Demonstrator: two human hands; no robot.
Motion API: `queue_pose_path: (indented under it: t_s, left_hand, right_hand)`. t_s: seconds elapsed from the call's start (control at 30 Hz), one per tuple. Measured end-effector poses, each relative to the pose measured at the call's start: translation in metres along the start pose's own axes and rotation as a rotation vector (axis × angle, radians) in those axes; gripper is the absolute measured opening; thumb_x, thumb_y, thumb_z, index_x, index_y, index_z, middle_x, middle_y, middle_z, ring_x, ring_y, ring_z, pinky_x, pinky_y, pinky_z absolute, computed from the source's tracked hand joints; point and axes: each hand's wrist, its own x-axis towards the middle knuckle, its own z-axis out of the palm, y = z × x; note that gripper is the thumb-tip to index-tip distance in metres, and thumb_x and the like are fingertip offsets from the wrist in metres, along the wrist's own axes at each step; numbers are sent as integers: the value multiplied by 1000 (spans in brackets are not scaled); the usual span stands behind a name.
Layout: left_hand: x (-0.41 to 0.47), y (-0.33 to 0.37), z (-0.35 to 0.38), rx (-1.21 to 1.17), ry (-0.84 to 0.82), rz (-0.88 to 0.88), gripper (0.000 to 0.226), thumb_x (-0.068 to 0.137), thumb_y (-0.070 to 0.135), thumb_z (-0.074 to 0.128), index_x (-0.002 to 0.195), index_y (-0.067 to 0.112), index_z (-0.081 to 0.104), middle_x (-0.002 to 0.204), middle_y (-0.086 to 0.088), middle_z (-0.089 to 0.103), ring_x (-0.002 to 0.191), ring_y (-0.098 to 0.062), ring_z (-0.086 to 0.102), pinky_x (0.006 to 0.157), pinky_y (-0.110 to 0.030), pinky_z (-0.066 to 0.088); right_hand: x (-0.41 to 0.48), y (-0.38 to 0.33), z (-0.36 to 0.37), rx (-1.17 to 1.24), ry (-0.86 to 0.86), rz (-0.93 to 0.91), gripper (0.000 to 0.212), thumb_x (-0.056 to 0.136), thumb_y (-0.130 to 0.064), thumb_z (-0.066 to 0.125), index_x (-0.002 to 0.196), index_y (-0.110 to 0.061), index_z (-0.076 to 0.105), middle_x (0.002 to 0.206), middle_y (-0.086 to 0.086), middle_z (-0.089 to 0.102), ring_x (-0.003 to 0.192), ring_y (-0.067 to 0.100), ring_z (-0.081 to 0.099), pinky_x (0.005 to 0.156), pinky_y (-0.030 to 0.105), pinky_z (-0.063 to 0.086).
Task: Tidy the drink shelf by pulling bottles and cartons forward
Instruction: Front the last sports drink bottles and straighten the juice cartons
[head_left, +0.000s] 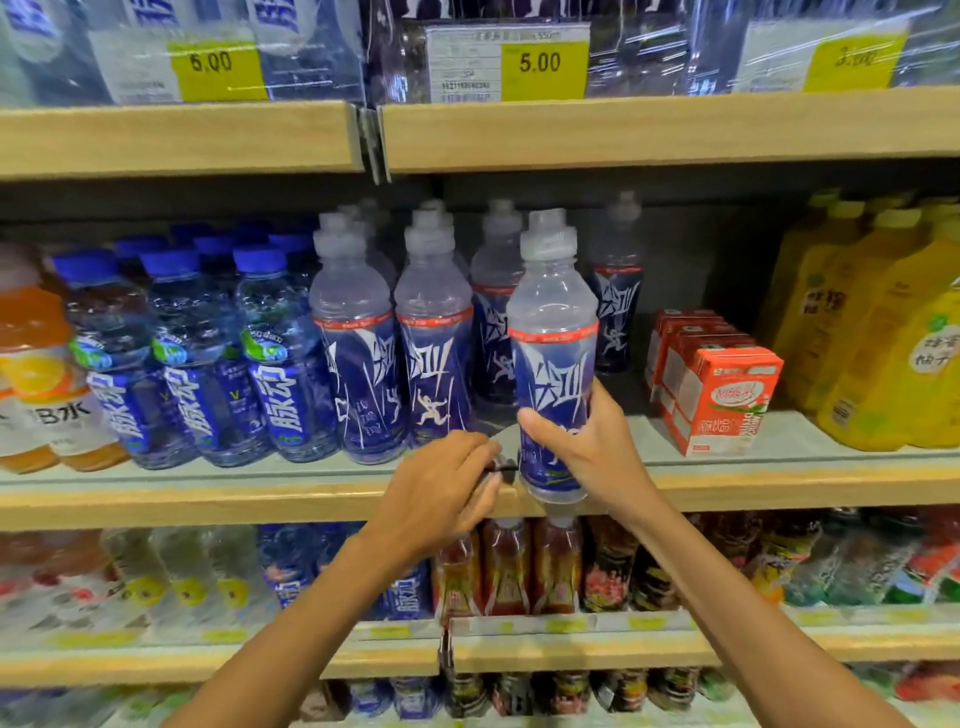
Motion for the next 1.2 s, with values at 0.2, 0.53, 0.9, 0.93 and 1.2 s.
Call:
queue_pose_path:
  t_s: [0.2,0.53,0.9,0.93,1.2]
  left_hand:
    - [-11,-16,19,229,-78,329,33,95,24,47,104,0,68,101,-14,68,90,-29,65,76,-38,54]
    - [-16,-17,22,262,43,401,37,97,24,43,102,4,73,102,-13,72,93,-24,69,82,-32,56]
    - [-16,-15,21,250,56,413,38,97,23,41,103,4,73,103,-11,72,94,-22,69,85,-31,55]
    - [-15,-15,20,249,52,409,38,97,23,41,103,4,73,103,-11,72,94,-22,69,85,-31,55]
    - [-10,-9,15,221,-10,327,33,91,22,48,102,1,72,101,-14,71,91,-24,68,82,-34,56]
  right_hand:
    - [18,13,16,-4,48,46,57,70,-46,71,118,-23,49,118,3,63,107,16,62,97,47,49]
    - [56,30,35,-170,41,76,72,80,-33,74,133,-8,32,133,13,47,122,25,50,103,42,43]
    - [69,34,46,-198,30,84,78,83,-34,72,139,-4,27,136,14,39,129,30,41,105,48,39]
    - [69,33,46,-191,33,82,77,82,-34,72,139,-5,27,136,14,40,128,30,41,104,48,40]
    - [50,39,21,-218,-29,71,40,87,-32,67,118,-19,46,118,3,61,92,0,59,69,9,49]
